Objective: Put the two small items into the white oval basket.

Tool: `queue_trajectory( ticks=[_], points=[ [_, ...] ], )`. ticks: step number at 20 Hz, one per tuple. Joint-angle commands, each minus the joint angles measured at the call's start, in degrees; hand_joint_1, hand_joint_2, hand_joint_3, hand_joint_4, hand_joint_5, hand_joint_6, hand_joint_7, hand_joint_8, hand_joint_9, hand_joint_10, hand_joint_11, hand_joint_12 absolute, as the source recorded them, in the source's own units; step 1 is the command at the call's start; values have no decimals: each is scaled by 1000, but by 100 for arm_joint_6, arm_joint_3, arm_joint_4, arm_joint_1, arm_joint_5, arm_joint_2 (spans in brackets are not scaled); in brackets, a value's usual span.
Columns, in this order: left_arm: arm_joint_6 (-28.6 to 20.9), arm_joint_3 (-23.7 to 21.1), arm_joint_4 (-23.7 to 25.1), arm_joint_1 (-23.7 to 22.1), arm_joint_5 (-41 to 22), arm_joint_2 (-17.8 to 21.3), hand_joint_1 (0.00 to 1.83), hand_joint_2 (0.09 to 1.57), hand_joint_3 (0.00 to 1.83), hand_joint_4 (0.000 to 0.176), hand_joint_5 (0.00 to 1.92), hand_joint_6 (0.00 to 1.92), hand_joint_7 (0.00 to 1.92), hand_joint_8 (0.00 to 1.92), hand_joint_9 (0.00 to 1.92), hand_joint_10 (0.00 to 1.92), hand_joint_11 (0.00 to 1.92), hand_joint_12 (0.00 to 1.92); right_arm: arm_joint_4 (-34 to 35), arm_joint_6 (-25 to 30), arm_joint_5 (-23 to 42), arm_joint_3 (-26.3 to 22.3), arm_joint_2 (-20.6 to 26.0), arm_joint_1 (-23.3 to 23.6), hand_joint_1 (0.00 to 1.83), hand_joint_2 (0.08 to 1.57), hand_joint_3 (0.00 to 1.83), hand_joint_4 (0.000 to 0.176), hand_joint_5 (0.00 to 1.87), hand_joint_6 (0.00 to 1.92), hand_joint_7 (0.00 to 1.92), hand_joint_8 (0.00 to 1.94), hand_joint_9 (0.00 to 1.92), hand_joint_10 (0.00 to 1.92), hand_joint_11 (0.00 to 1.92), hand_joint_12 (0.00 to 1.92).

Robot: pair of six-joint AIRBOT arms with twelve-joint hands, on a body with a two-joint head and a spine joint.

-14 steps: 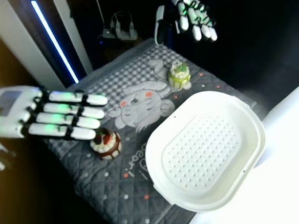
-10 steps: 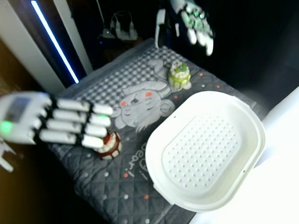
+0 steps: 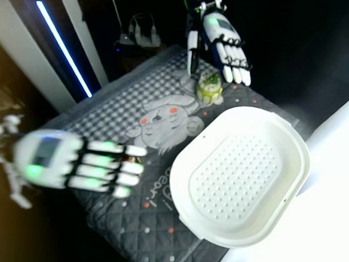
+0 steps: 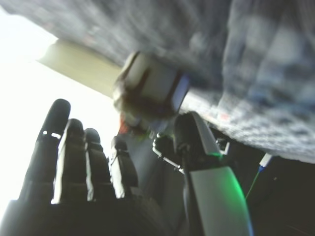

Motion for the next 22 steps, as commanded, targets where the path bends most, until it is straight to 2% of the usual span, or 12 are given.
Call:
queue_trajectory(
  ticks=[1, 4, 5, 7, 8, 9, 10, 11, 12, 14, 17, 22],
  points=[
    [10, 49, -56, -57, -455, -36, 769, 1151, 0, 0, 3, 1, 0, 0, 0, 0, 0, 437, 49, -5, 449, 63, 40, 37, 713, 1150, 5, 37, 0, 0, 0, 0, 0, 0, 0, 9],
    [-90, 205, -145, -52, -172, -198, 859, 1168, 1, 0, 107, 6, 31, 4, 28, 9, 0, 786, 65, -5, 226, 139, -41, 37, 742, 1157, 5, 59, 6, 2, 0, 0, 0, 0, 0, 0],
    [-149, 224, -143, -31, -121, -217, 948, 1176, 1, 0, 189, 17, 149, 26, 221, 97, 0, 1263, 66, -5, 164, 147, -41, 37, 812, 1165, 0, 39, 111, 3, 83, 17, 70, 3, 0, 267],
    [-196, 225, -142, 28, -121, -225, 1071, 1164, 0, 0, 381, 10, 329, 14, 427, 404, 155, 1608, 69, -5, 60, 168, -41, 37, 905, 1183, 2, 30, 293, 36, 264, 23, 237, 63, 0, 1037],
    [-215, 226, -141, 38, -125, -225, 1132, 1163, 0, 0, 483, 13, 453, 26, 423, 664, 222, 1610, 74, -5, 41, 173, -40, 37, 964, 1186, 2, 18, 401, 48, 411, 32, 283, 321, 0, 1352],
    [-220, 226, -141, 51, -129, -225, 1261, 1168, 1, 0, 653, 74, 591, 82, 458, 1186, 412, 1774, 74, -5, 25, 178, -40, 37, 1057, 1210, 5, 0, 520, 119, 601, 177, 420, 1096, 280, 1790],
    [-226, 224, -141, 60, -134, -225, 1135, 1227, 25, 0, 686, 1128, 650, 162, 454, 1468, 480, 1834, 74, -5, 14, 180, -40, 37, 1238, 1254, 4, 0, 476, 504, 662, 1216, 626, 1525, 641, 1895],
    [-231, 221, -137, 69, -133, -224, 1261, 1290, 5, 0, 637, 1461, 585, 1329, 560, 1577, 615, 1904, 74, -5, 0, 183, -40, 36, 1147, 1303, 4, 0, 503, 1373, 718, 1440, 819, 1556, 896, 1829],
    [-231, 220, -136, 71, -137, -223, 1280, 1315, 5, 0, 598, 1575, 554, 1600, 559, 1631, 643, 1918, 73, -5, -1, 183, -40, 36, 1124, 1320, 4, 0, 512, 1554, 715, 1526, 917, 1584, 1005, 1805],
    [-231, 220, -133, 71, -225, -207, 1447, 1293, 0, 0, 342, 1571, 551, 1661, 564, 1692, 646, 1921, 73, -5, 0, 189, -33, 36, 1158, 1291, 0, 0, 589, 1500, 777, 1504, 924, 1749, 1002, 1911],
    [-231, 152, -81, 12, -613, -126, 1262, 1367, 9, 0, 498, 1690, 441, 1693, 556, 1854, 612, 1921, 71, -5, 248, 127, 75, 38, 1318, 1279, 0, 0, 578, 1443, 681, 1540, 728, 1654, 806, 1921],
    [-230, 96, 301, -463, -1048, -2, 1452, 1289, 0, 0, 320, 1705, 546, 1585, 617, 1746, 603, 1921, 31, -5, 870, -117, 443, 259, 1317, 1267, 0, 0, 570, 1569, 734, 1399, 738, 1559, 713, 1879]
  ],
)
